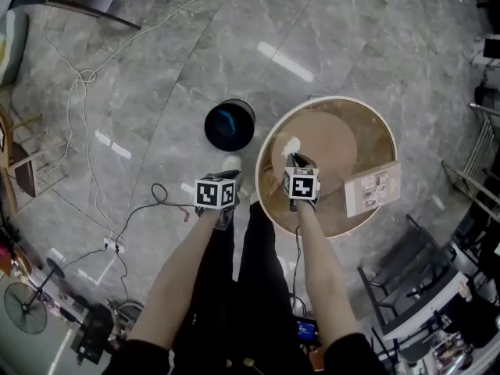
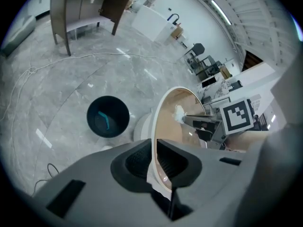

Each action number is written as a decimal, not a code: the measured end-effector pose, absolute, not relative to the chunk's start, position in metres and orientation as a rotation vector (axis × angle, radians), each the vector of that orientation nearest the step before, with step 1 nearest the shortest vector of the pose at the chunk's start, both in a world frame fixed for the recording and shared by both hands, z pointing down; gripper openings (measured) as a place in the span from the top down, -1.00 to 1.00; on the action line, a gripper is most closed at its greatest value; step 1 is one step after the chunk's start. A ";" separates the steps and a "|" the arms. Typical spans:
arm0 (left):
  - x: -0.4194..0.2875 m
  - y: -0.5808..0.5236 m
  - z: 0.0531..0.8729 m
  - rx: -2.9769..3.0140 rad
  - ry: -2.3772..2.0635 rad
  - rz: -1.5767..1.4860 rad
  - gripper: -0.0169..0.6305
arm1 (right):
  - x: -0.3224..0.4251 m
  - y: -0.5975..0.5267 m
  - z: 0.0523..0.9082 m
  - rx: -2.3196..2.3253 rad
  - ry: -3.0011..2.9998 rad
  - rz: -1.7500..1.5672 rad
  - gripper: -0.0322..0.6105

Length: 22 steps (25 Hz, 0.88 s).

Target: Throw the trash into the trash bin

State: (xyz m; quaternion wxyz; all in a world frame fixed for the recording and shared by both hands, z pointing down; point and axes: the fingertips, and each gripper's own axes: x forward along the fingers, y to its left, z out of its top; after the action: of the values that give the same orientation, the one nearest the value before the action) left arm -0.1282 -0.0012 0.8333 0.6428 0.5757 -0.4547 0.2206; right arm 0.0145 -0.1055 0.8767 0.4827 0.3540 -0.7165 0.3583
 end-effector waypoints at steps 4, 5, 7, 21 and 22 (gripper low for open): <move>-0.172 0.008 0.835 1.244 -1.107 0.437 0.83 | -0.076 -0.097 0.866 0.682 -1.882 0.869 0.79; -0.183 0.011 0.836 1.226 -1.123 0.423 0.83 | -0.096 -0.093 0.864 0.637 -1.904 0.862 0.79; -0.204 0.019 0.838 1.190 -1.157 0.399 0.83 | -0.129 -0.084 0.862 0.561 -1.931 0.847 0.76; -0.257 0.053 0.836 1.124 -1.223 0.319 0.83 | -0.161 -0.061 0.845 0.478 -1.924 0.770 0.50; -0.255 0.051 0.834 1.132 -1.221 0.325 0.83 | -0.155 -0.062 0.837 0.493 -1.928 0.770 0.51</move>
State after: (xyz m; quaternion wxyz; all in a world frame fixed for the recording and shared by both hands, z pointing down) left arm -0.2554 0.0510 0.8338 0.6614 0.5005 -0.5398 0.1438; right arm -0.1551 -0.0621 0.8368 0.4829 0.2022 -0.7912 0.3160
